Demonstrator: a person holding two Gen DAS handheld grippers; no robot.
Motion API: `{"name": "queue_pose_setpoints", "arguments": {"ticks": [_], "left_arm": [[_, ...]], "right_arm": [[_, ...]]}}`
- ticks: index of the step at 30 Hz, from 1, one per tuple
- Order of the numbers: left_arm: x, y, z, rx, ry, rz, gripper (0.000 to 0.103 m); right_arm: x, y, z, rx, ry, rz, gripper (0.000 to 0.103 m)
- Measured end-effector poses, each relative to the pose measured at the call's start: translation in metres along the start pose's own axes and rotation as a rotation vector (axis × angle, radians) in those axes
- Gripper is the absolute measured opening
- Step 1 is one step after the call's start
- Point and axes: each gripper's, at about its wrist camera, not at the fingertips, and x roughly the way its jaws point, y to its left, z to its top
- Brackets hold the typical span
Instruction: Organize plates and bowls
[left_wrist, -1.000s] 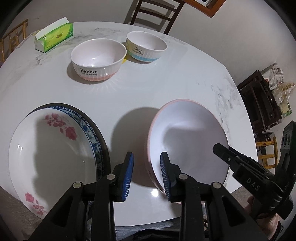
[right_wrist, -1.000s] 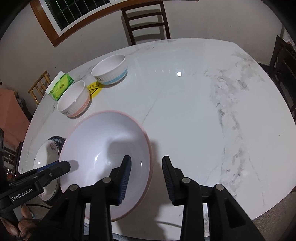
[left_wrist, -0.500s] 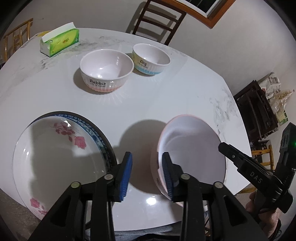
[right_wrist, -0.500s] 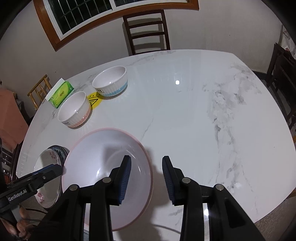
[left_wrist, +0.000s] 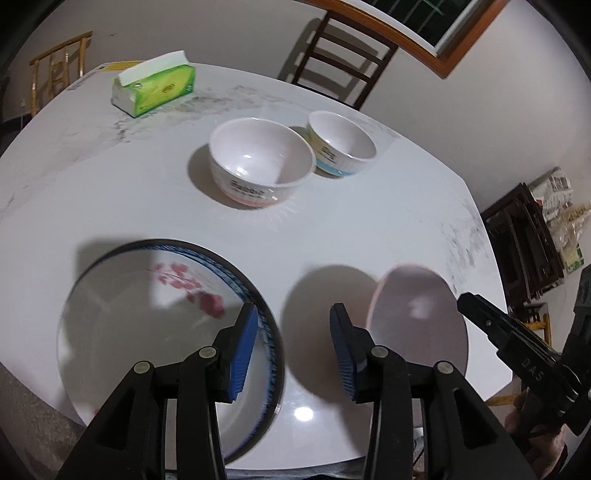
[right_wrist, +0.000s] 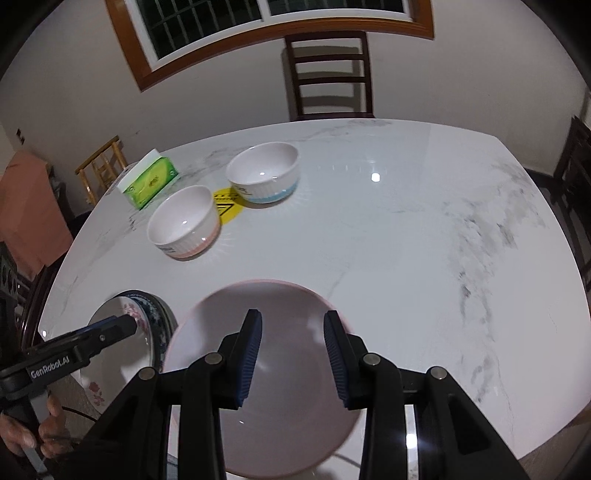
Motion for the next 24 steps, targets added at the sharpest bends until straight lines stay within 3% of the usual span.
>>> {"name": "queue_pose_setpoints", "arguments": {"ticks": [16, 24], "left_arm": [[0.003, 0.052, 0.042, -0.078, -0.025, 0.120, 0.039], [0.018, 0.065, 0.073, -0.132, -0.031, 0.129, 0.039]], "right_arm": [[0.035, 0.050, 0.044, -0.091, 0.085, 0.177, 0.035], [0.078, 0.066, 0.071, -0.079, 0.156, 0.225, 0.035]]}}
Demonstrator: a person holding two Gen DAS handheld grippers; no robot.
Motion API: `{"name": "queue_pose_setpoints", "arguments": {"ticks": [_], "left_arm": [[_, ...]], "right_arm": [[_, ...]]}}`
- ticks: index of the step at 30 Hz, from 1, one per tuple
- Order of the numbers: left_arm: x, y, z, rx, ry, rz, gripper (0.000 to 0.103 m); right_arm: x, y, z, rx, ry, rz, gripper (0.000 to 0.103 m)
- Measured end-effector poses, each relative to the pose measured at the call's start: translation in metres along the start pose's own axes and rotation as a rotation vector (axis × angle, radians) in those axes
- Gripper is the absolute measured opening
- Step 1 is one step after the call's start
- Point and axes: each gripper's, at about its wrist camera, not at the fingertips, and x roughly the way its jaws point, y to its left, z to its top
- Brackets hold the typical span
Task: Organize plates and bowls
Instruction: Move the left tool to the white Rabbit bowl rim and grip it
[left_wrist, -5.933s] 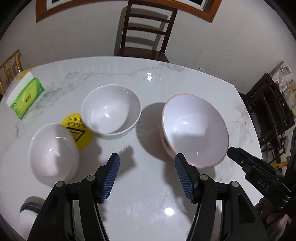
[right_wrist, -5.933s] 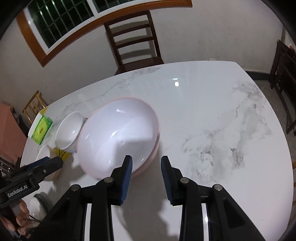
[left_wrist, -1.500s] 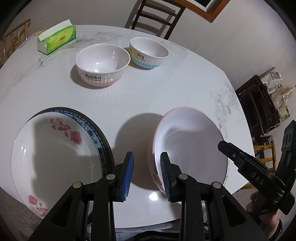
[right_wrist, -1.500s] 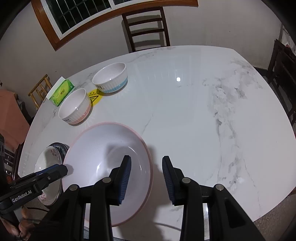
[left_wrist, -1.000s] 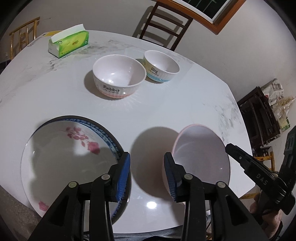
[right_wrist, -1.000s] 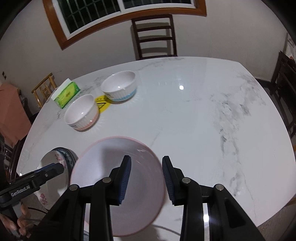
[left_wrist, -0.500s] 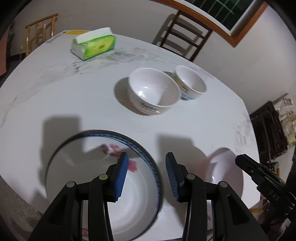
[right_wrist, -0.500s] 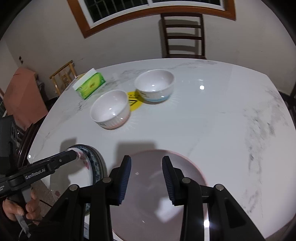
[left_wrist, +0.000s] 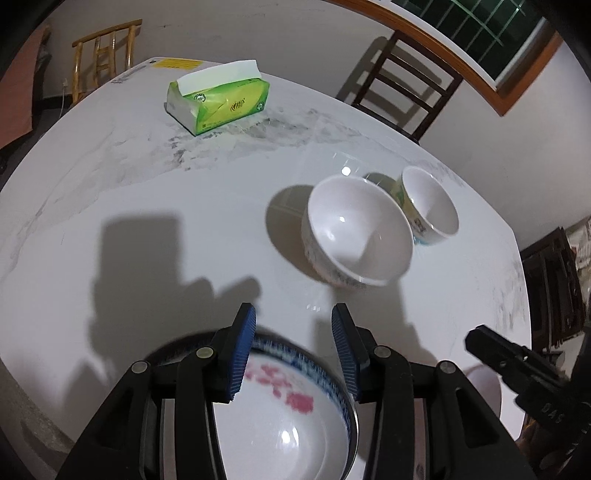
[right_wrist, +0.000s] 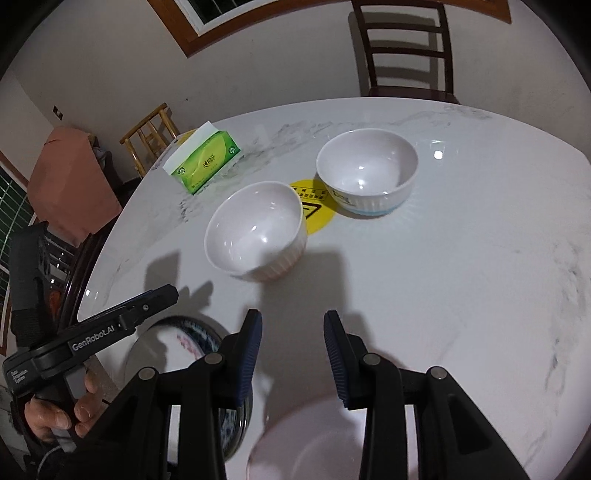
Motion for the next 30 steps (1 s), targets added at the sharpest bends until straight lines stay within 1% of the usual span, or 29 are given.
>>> {"name": "queue_pose_setpoints", "arguments": {"ticks": [6, 9, 13, 18, 22, 25, 28, 30], "left_arm": [[0.014, 0.000, 0.022, -0.024, -0.009, 0.016, 0.039], [0.021, 0.000, 0.033, -0.039, -0.007, 0.013, 0.039], [0.031, -0.003, 0.045, -0.033, -0.012, 0.021, 0.039], [0.050, -0.006, 0.057, -0.030, 0.009, 0.037, 0.039], [0.065, -0.008, 0.060, -0.021, 0.031, 0.054, 0.038], [0.076, -0.009, 0.061, -0.014, 0.046, 0.061, 0.036], [0.085, -0.010, 0.061, -0.007, 0.058, 0.056, 0.024], [0.090, -0.011, 0.060, -0.003, 0.072, 0.041, 0.021]], "right_arm": [[0.036, -0.006, 0.031, 0.010, 0.056, 0.010, 0.035], [0.046, -0.007, 0.042, 0.010, 0.067, 0.005, 0.035], [0.059, -0.008, 0.056, 0.004, 0.077, -0.002, 0.035], [0.073, -0.007, 0.067, -0.017, 0.092, -0.016, 0.035], [0.084, -0.005, 0.071, -0.039, 0.106, -0.030, 0.035], [0.092, -0.004, 0.073, -0.049, 0.112, -0.036, 0.035], [0.099, -0.005, 0.074, -0.048, 0.132, -0.028, 0.035], [0.102, -0.005, 0.075, -0.044, 0.140, -0.015, 0.033]]}}
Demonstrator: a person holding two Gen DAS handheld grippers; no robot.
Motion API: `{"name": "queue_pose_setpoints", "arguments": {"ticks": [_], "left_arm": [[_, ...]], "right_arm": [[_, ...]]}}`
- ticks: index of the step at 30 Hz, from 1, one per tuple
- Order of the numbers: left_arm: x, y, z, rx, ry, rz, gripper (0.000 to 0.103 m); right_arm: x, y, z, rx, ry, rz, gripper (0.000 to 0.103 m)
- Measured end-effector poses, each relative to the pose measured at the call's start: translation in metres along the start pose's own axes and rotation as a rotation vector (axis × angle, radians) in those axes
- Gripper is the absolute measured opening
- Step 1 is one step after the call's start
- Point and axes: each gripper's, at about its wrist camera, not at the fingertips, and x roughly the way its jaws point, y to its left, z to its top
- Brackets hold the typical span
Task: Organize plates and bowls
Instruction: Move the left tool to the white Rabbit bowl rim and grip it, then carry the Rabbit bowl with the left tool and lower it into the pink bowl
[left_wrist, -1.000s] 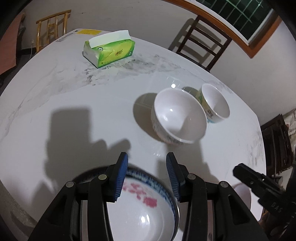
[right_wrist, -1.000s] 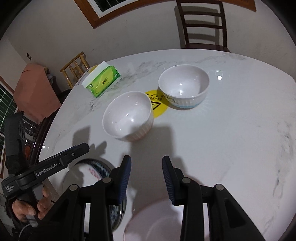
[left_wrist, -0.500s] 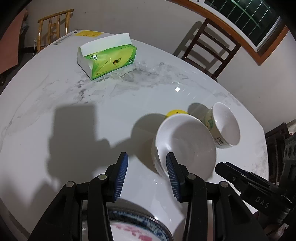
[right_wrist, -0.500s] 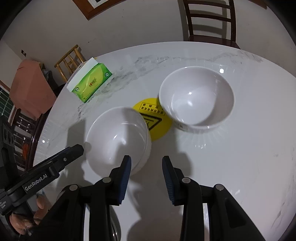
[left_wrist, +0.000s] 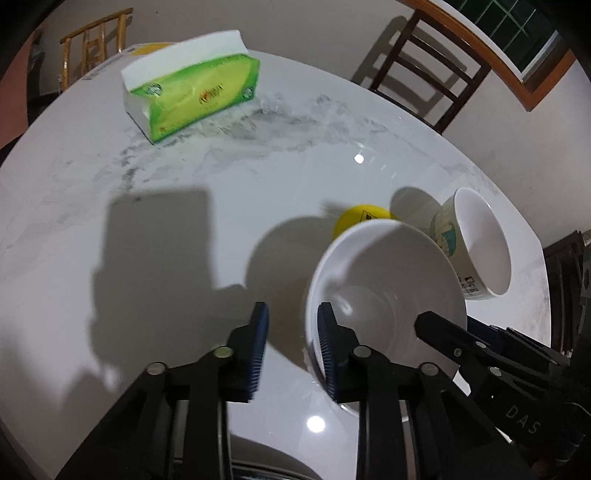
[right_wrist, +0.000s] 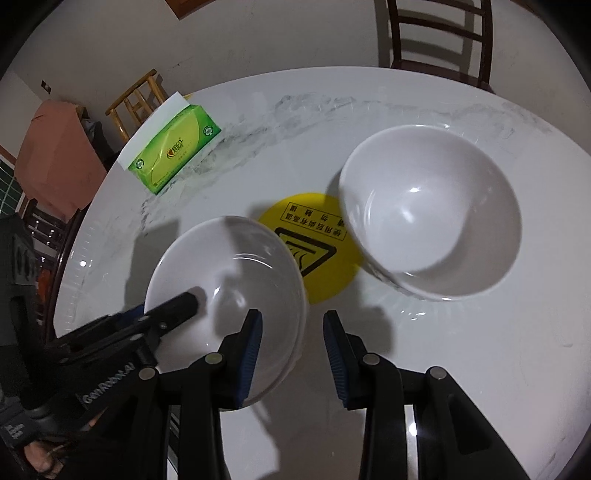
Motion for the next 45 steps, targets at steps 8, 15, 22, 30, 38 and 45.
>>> {"name": "queue_pose_setpoints", "arguments": {"ticks": [8, 15, 22, 30, 38, 45], "left_arm": [[0.005, -0.010, -0.003, 0.016, 0.015, -0.010, 0.012], [0.001, -0.017, -0.009, 0.016, 0.033, -0.017, 0.011], [-0.016, -0.032, -0.016, 0.042, 0.022, -0.041, 0.011], [-0.035, -0.053, -0.026, 0.084, 0.008, -0.059, 0.011], [-0.056, -0.074, -0.043, 0.130, -0.004, -0.070, 0.011], [-0.082, -0.094, -0.065, 0.165, -0.014, -0.090, 0.011]], "right_arm": [[0.000, -0.003, -0.004, -0.011, 0.017, -0.004, 0.018], [-0.013, -0.006, -0.011, -0.003, 0.028, -0.004, 0.018], [-0.038, -0.010, -0.017, 0.006, -0.013, -0.012, 0.018], [-0.062, -0.018, -0.030, 0.034, -0.039, -0.011, 0.018], [-0.095, -0.021, -0.051, 0.044, -0.075, -0.019, 0.018], [-0.130, -0.023, -0.077, 0.051, -0.108, -0.037, 0.018]]}}
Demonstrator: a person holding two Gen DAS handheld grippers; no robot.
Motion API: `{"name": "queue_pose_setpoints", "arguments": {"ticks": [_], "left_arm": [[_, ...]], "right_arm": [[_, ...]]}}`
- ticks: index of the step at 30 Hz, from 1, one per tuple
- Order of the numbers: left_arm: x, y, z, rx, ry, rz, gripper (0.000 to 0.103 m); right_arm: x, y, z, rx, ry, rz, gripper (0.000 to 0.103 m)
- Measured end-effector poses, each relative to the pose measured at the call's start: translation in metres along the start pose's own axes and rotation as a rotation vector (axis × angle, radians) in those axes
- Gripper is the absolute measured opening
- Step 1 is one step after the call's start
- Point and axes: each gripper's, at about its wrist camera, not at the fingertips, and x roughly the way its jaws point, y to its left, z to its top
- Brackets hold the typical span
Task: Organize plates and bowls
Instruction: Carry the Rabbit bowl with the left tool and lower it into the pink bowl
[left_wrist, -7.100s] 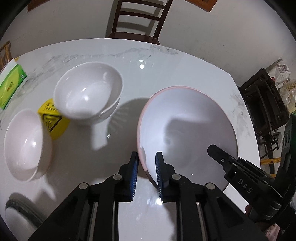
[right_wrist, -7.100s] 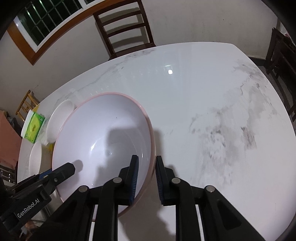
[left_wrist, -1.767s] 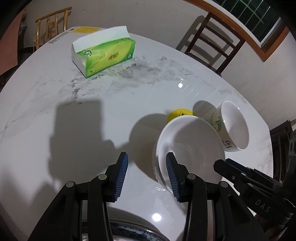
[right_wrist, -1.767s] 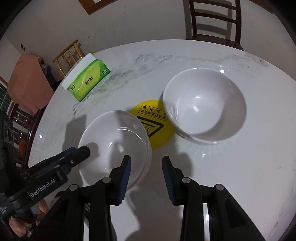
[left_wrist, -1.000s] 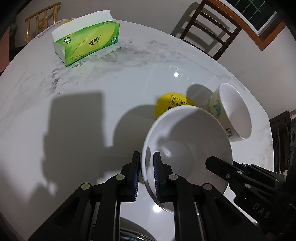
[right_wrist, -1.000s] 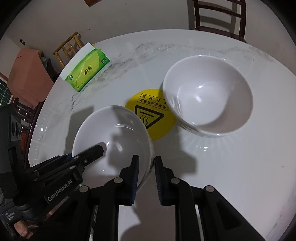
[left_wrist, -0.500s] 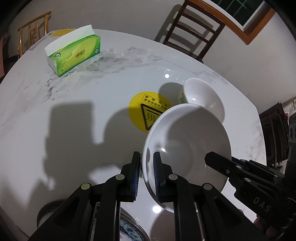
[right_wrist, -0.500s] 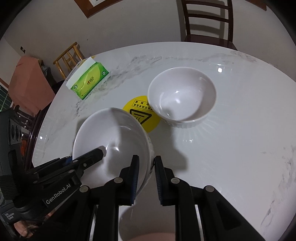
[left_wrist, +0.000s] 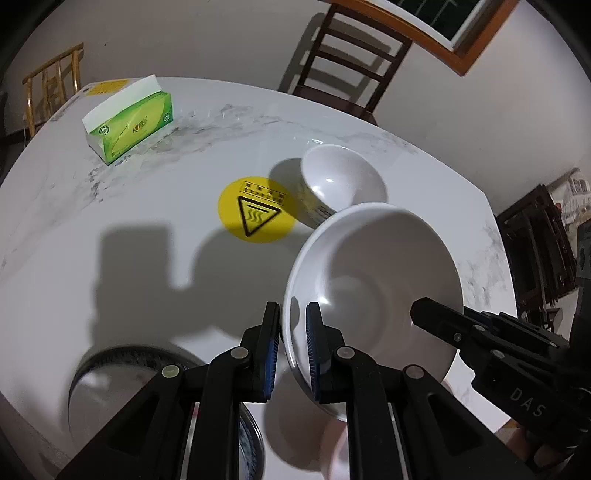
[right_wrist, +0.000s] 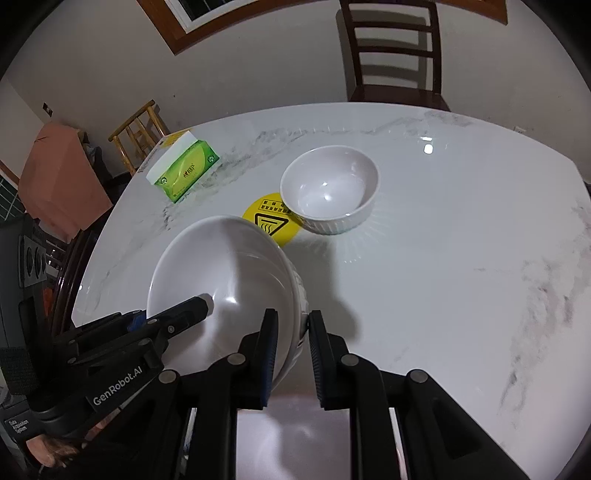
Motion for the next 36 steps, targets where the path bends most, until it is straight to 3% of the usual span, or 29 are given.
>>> {"name": "queue_pose_setpoints", "arguments": {"ticks": [10, 21, 36], "left_arm": [[-0.029, -0.032, -0.052, 0.074, 0.007, -0.028, 0.011], [-0.020, -0.051, -0.104, 0.124, 0.048, -0.021, 0.011], [0.002, -0.054, -0.113, 0.130, 0.081, 0.021, 0.011]], "right_arm": [[-0.040, -0.012, -0.056, 0.045, -0.028, -0.003, 0.018], [-0.041, -0.026, -0.116, 0.113, -0.032, -0.063, 0.018], [-0.019, -0.036, -0.134, 0.148, 0.008, -0.080, 0.018]]}}
